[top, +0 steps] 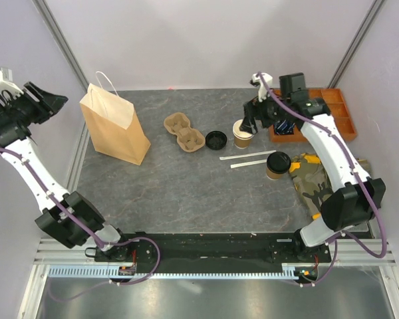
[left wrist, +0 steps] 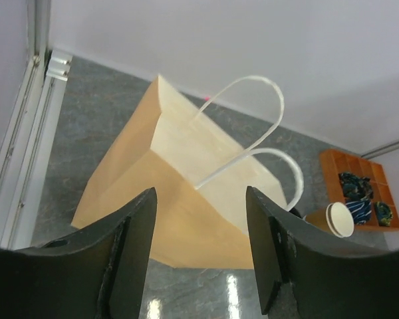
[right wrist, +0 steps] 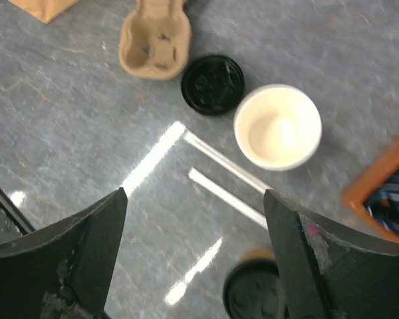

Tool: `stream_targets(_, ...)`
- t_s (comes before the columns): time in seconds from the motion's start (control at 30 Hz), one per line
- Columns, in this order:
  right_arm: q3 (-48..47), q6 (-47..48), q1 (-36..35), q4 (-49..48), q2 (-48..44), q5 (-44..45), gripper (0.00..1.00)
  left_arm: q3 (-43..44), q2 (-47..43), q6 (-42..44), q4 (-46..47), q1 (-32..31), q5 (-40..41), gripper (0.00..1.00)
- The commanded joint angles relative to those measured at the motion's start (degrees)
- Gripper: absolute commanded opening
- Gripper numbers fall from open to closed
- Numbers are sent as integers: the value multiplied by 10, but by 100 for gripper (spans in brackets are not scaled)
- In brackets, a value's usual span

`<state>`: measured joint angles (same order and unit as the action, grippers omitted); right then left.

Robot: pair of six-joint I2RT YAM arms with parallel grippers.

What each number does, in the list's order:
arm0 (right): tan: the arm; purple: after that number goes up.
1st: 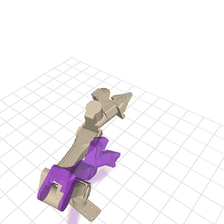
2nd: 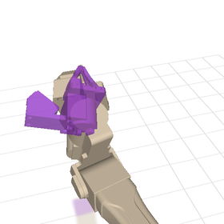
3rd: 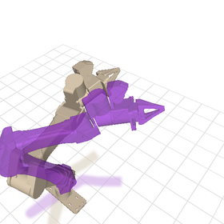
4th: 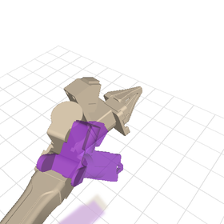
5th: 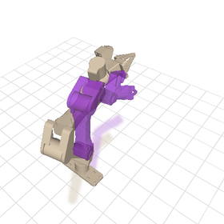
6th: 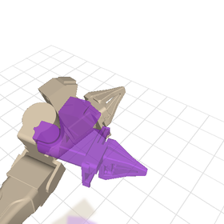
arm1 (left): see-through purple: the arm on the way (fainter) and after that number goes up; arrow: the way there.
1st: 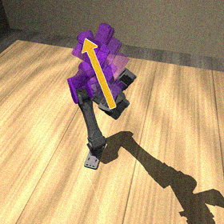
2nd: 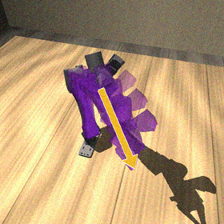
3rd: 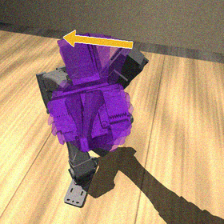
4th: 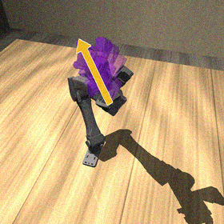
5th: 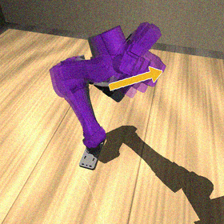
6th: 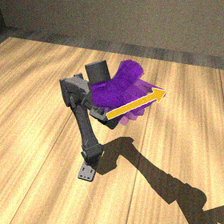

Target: Pack the takeout coffee

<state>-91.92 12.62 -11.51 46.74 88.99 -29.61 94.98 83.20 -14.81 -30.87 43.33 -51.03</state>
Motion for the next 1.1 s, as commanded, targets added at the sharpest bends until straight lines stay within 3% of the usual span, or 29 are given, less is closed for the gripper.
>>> stream_targets(0.0,-29,-36,-61,-75,24,45,90,-40,-55,111,-25,-3,5,64)
stream_targets(0.3,-145,-30,-199,-123,181,104,79,-132,-137,137,-24,-7,-10,68)
stream_targets(0.43,-150,19,-257,-154,228,89,67,-135,-152,141,-22,-7,-52,70)
stream_targets(0.57,-178,40,-287,-160,291,130,56,-131,-158,130,-16,-7,-106,72)
stream_targets(0.63,-193,32,-288,-157,311,127,55,-133,-167,124,-10,-9,-113,73)
stream_targets(1.07,-166,206,-291,-140,383,89,58,-130,-173,97,5,-25,-144,76)
